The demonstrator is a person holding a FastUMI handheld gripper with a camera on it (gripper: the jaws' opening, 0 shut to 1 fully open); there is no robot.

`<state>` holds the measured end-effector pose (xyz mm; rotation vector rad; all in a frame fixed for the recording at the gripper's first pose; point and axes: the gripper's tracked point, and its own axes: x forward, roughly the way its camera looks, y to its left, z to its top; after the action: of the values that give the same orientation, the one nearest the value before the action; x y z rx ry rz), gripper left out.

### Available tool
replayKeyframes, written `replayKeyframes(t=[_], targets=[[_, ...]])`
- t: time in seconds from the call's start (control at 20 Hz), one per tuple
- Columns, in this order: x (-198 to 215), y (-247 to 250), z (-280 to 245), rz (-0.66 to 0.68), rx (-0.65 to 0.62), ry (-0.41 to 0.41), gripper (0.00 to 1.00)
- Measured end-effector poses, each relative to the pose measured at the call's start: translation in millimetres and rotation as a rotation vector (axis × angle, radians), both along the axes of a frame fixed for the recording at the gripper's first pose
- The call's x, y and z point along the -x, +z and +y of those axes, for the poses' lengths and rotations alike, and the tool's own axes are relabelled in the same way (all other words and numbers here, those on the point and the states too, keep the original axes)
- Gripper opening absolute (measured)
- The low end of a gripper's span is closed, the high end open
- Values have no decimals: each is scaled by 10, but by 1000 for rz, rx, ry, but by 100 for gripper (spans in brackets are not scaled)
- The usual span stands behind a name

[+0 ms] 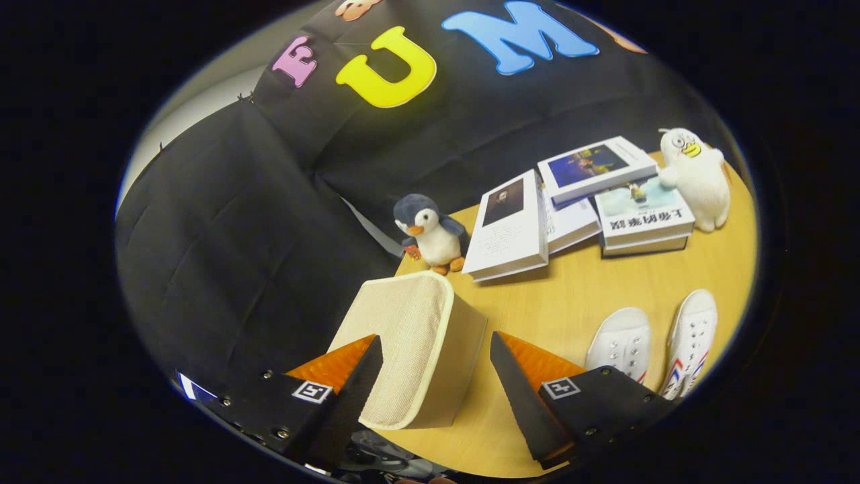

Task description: Open the storage box then place both shoes into the box .Put the left shoe in first, then the right shoe, with the right side of both shoes facing outward in a uniform manner.

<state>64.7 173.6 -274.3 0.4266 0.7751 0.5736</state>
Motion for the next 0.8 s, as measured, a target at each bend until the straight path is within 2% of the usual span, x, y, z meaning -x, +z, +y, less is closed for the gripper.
replayKeyframes(t=[0.3, 0.45, 0.65, 0.75, 0.8], targets=[[57, -529, 396, 191, -168, 69, 98], [67, -681, 536, 268, -275, 78, 98], [67, -678, 694, 367, -447, 71, 97], [71, -628, 719, 403, -485, 67, 97], [93, -609, 750, 417, -488, 69, 89]])
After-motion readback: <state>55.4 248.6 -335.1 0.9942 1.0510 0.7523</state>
